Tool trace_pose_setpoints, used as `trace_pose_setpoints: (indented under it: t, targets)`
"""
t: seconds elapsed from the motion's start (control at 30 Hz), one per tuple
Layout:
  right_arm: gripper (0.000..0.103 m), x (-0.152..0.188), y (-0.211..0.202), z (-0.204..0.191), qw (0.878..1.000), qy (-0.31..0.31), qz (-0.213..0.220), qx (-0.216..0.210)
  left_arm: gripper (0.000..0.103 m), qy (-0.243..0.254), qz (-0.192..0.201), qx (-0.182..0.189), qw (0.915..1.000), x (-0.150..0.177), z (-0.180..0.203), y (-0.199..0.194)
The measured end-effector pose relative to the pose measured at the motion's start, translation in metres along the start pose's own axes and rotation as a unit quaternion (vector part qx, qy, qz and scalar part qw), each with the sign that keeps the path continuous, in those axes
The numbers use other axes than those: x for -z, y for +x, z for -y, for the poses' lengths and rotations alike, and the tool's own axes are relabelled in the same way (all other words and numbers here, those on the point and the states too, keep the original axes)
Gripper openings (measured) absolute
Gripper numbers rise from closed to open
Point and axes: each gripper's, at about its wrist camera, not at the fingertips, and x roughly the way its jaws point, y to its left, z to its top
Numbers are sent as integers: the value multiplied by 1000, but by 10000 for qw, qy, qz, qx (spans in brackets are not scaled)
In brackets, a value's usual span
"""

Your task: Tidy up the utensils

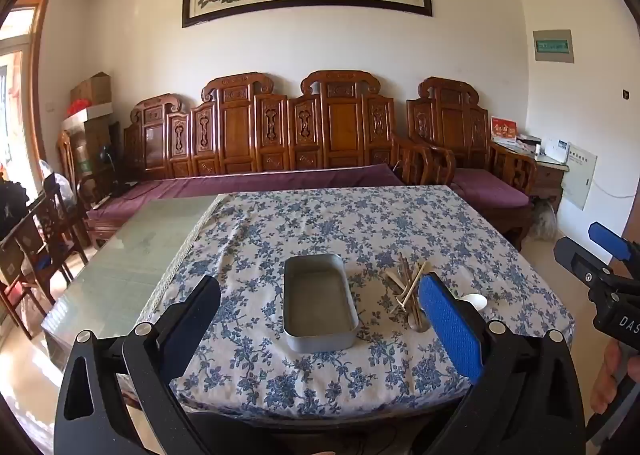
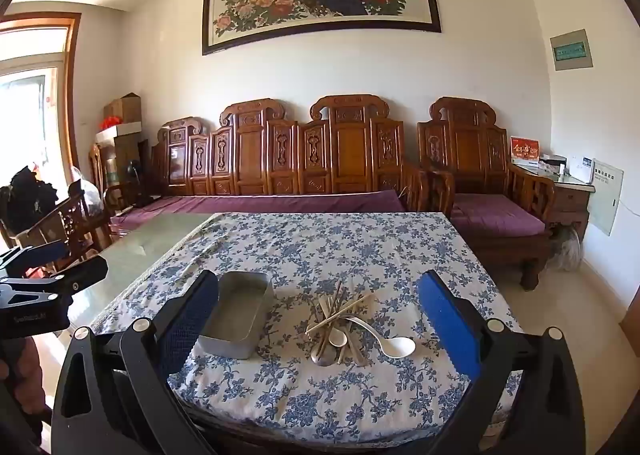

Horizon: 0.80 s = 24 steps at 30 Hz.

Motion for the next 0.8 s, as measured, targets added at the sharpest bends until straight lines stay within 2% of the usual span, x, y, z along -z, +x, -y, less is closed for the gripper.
trace_pose_setpoints:
  t: [0.3, 0.8]
  targets:
    - [101, 0, -1, 1, 10000, 2, 22, -20, 96, -35, 5, 13, 10000, -3, -1, 5]
    - [101, -3, -6, -1, 10000, 6, 59, -51, 96, -13, 109, 10, 9999, -8, 1, -12]
